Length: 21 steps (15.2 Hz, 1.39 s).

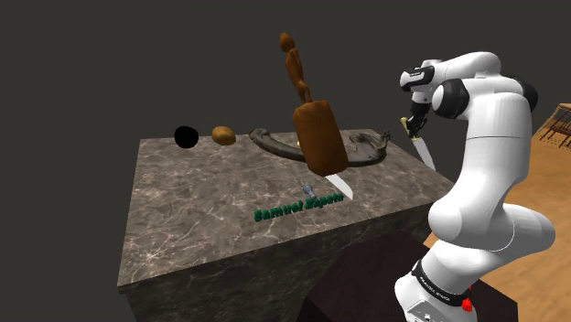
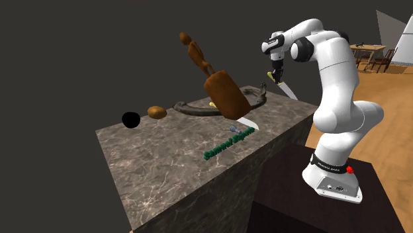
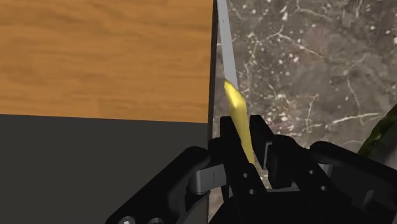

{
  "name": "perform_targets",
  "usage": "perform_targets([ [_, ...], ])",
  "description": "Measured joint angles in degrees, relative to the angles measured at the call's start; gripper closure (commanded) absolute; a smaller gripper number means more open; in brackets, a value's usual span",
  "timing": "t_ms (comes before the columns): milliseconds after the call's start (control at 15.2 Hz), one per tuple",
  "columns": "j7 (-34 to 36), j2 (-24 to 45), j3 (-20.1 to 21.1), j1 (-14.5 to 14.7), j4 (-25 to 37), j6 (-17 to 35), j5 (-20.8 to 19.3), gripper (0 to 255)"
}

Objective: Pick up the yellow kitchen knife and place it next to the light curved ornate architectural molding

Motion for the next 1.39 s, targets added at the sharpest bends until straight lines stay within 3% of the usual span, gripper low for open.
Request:
perform_targets([
  [858,0.62,1.88,0.4,0.2,-6.77,8.55,0.37,255],
  [1320,0.65,2.25,0.45,0.13,-6.96,8.95,0.45,255],
  [1386,0.65,2.25,0.45,0.13,-6.97,8.95,0.46,0],
])
